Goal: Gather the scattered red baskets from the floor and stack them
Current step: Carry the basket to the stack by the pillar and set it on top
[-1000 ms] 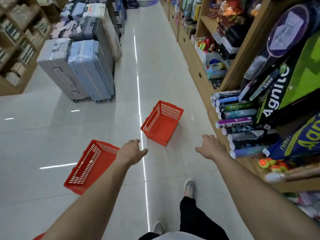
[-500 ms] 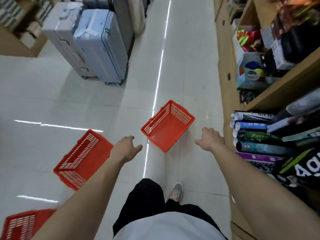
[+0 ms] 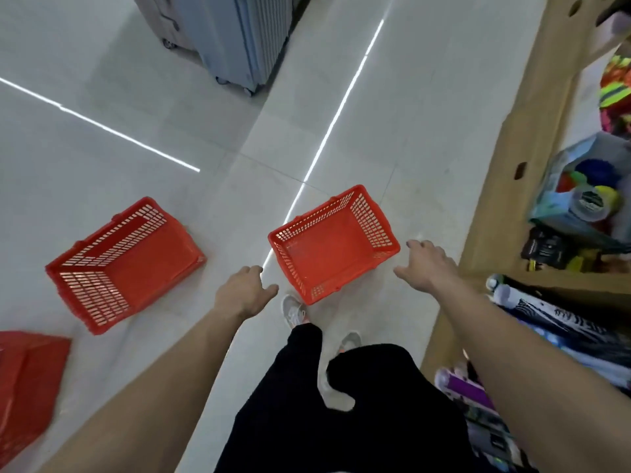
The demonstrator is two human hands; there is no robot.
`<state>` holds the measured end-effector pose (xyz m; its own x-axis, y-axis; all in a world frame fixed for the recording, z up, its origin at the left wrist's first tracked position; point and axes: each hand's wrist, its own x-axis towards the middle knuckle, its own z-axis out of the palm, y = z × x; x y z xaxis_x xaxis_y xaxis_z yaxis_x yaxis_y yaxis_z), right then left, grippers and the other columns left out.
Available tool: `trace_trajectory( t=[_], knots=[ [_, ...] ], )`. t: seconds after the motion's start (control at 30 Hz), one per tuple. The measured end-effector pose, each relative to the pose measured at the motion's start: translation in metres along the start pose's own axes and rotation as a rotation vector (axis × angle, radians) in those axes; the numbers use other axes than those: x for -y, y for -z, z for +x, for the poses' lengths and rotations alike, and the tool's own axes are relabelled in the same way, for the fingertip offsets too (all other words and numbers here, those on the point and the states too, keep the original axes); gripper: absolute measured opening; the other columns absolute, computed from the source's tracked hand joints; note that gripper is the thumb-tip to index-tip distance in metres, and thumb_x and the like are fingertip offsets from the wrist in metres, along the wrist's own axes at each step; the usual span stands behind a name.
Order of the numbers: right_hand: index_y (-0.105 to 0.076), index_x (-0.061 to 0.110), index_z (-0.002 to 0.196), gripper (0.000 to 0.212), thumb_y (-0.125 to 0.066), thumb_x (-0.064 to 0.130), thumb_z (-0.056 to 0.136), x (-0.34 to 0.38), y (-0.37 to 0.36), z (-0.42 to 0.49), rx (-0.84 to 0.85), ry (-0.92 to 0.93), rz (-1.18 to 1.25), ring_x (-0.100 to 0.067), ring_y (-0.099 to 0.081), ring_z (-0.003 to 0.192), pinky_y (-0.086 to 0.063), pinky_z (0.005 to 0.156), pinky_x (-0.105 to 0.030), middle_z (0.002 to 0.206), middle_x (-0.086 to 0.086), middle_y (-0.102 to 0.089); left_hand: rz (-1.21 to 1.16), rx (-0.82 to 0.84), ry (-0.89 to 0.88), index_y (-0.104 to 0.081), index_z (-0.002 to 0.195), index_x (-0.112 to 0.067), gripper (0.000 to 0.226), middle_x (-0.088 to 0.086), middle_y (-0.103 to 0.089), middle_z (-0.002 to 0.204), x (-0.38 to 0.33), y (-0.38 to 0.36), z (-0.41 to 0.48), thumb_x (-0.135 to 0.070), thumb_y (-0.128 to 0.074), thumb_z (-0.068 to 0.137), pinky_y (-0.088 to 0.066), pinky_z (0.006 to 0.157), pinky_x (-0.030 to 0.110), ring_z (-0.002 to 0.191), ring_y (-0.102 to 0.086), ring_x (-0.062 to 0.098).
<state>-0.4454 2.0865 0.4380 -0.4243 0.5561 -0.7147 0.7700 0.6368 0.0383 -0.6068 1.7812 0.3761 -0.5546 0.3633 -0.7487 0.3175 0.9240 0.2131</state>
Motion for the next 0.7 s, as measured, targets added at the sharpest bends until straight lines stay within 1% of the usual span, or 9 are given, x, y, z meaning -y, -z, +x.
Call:
trace_trajectory(
  t=[0.1, 0.2, 0.33, 0.43, 0.5, 0.57, 0.63, 0.7],
  knots=[
    [-0.041, 0.016, 0.144, 0.066, -0.057, 0.047, 0.087, -0.001, -0.008, 0.077, 0.043, 0.024, -0.067, -0.036, -0.046, 0.128, -0.041, 0.099, -0.049, 0.143, -0.013, -0.047, -0.053, 0.017, 0.081, -0.041, 0.145, -0.016, 0.071, 0.007, -0.048, 0.144, 0.003, -0.024, 0.050, -0.057, -0.052, 0.087, -0.045, 0.100, 0.045, 0.129, -0.048, 0.027],
    [-0.040, 0.015, 0.145, 0.072, -0.060, 0.053, 0.087, -0.001, -0.027, 0.160, 0.073, 0.047, -0.082, -0.039, -0.046, 0.128, -0.041, 0.100, -0.051, 0.142, -0.017, -0.047, -0.104, 0.028, 0.177, -0.040, 0.145, -0.015, 0.072, 0.008, -0.047, 0.144, 0.010, -0.058, 0.102, -0.056, -0.052, 0.088, -0.044, 0.100, 0.045, 0.128, -0.048, 0.027],
    [-0.043, 0.012, 0.142, 0.072, -0.066, 0.050, 0.085, -0.008, -0.073, 0.282, 0.099, 0.051, -0.096, -0.041, -0.049, 0.125, -0.045, 0.098, -0.052, 0.138, -0.019, -0.051, -0.212, 0.011, 0.306, -0.038, 0.146, -0.012, 0.072, 0.012, -0.047, 0.145, 0.017, -0.112, 0.178, -0.054, -0.055, 0.090, -0.041, 0.104, 0.043, 0.130, -0.047, 0.030],
    [-0.044, 0.009, 0.141, 0.071, -0.067, 0.046, 0.085, -0.014, -0.117, 0.370, 0.068, 0.082, -0.084, -0.044, -0.050, 0.123, -0.045, 0.100, -0.053, 0.135, -0.022, -0.051, -0.342, -0.042, 0.417, -0.031, 0.150, -0.011, 0.081, 0.013, -0.043, 0.150, 0.022, -0.161, 0.239, -0.056, -0.058, 0.088, -0.039, 0.107, 0.045, 0.133, -0.046, 0.030],
    [-0.044, 0.006, 0.140, 0.069, -0.067, 0.042, 0.086, -0.020, -0.148, 0.420, 0.017, 0.092, -0.042, -0.046, -0.051, 0.121, -0.044, 0.099, -0.053, 0.133, -0.024, -0.052, -0.406, -0.075, 0.479, -0.028, 0.152, -0.011, 0.087, 0.013, -0.041, 0.152, 0.022, -0.194, 0.278, -0.060, -0.058, 0.087, -0.040, 0.107, 0.048, 0.134, -0.046, 0.031],
    [-0.042, 0.007, 0.139, 0.067, -0.066, 0.040, 0.087, -0.027, -0.176, 0.459, -0.029, 0.108, 0.007, -0.046, -0.052, 0.119, -0.044, 0.097, -0.055, 0.131, -0.025, -0.052, -0.458, -0.112, 0.538, -0.025, 0.153, -0.011, 0.088, 0.012, -0.042, 0.152, 0.019, -0.223, 0.312, -0.060, -0.059, 0.087, -0.042, 0.106, 0.050, 0.132, -0.048, 0.032],
    [-0.039, 0.009, 0.139, 0.063, -0.063, 0.037, 0.088, -0.033, -0.200, 0.489, -0.051, 0.130, 0.086, -0.045, -0.055, 0.117, -0.046, 0.095, -0.055, 0.129, -0.022, -0.054, -0.519, -0.143, 0.579, -0.025, 0.152, -0.013, 0.082, 0.012, -0.046, 0.149, 0.012, -0.249, 0.339, -0.053, -0.060, 0.090, -0.043, 0.103, 0.051, 0.128, -0.053, 0.034],
    [-0.036, 0.011, 0.141, 0.055, -0.059, 0.027, 0.093, -0.038, -0.217, 0.506, -0.051, 0.153, 0.215, -0.044, -0.059, 0.114, -0.048, 0.093, -0.052, 0.129, -0.019, -0.058, -0.557, -0.182, 0.568, -0.029, 0.149, -0.014, 0.070, 0.012, -0.054, 0.142, 0.004, -0.269, 0.357, -0.043, -0.061, 0.093, -0.045, 0.097, 0.050, 0.120, -0.058, 0.036]
  ],
)
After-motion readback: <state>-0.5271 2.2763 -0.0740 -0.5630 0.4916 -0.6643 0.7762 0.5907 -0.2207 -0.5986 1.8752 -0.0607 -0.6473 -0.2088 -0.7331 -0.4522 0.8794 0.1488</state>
